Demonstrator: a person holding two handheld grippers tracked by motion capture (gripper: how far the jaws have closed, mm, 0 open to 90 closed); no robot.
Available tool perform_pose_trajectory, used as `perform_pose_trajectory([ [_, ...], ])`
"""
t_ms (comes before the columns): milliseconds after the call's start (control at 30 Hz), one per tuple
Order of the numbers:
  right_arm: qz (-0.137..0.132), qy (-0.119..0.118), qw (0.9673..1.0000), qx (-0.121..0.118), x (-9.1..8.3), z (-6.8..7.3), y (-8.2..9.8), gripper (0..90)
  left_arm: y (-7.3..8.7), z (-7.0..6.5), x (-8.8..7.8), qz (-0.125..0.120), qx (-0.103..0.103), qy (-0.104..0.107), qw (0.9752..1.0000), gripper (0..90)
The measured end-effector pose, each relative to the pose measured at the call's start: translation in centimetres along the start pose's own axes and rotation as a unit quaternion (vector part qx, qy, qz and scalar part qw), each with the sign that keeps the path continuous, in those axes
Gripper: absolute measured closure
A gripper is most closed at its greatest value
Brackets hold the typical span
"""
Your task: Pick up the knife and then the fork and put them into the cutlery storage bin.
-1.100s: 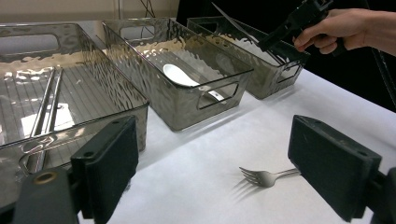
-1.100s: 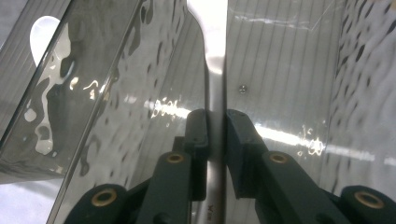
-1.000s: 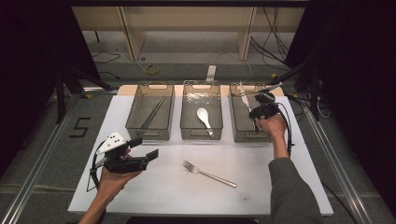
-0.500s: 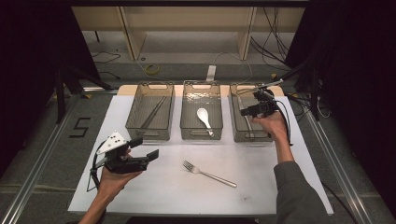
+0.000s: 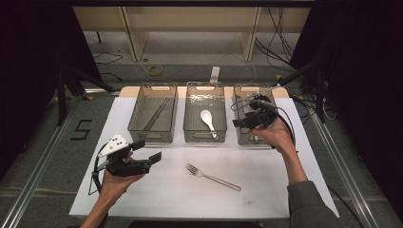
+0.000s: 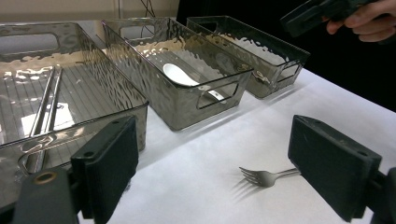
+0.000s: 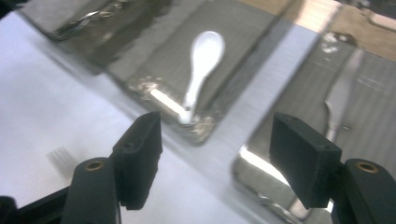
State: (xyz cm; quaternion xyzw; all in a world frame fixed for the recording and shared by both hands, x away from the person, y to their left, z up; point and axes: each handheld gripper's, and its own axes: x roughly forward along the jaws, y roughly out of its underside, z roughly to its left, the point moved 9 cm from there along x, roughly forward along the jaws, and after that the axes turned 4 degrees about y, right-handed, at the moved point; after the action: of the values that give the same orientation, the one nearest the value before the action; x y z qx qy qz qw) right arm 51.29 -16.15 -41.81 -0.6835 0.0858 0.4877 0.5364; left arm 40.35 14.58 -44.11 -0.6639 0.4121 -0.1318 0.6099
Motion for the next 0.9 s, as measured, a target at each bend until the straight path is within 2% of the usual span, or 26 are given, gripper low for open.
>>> perform_pose_trajectory([
  [233, -0.007, -0.024, 0.9991, -0.034, -0.7, 3.4, 0.8, 32.8, 0.0, 0.0, 0.0, 0.000, 0.000, 0.000, 1.0000, 15.7],
  [467, -0.012, -0.049, 0.9971, -0.056, -0.9, 6.3, 1.9, 31.9, 0.0, -0.1, 0.0, -0.002, 0.000, 0.000, 1.0000, 15.7],
  [667, -0.012, -0.057, 0.9963, -0.063, -0.5, 7.6, 2.6, 29.3, 0.0, -0.1, -0.1, -0.001, 0.001, 0.001, 1.0000, 15.7],
  [733, -0.001, -0.062, 0.9957, -0.069, -0.3, 8.1, 2.9, 26.7, -0.1, -0.1, -0.1, -0.003, 0.002, 0.000, 1.0000, 15.7],
  [900, 0.004, -0.067, 0.9943, -0.084, -0.3, 9.2, 3.2, 26.5, -0.1, -0.1, -0.1, -0.004, 0.003, 0.000, 1.0000, 15.7],
])
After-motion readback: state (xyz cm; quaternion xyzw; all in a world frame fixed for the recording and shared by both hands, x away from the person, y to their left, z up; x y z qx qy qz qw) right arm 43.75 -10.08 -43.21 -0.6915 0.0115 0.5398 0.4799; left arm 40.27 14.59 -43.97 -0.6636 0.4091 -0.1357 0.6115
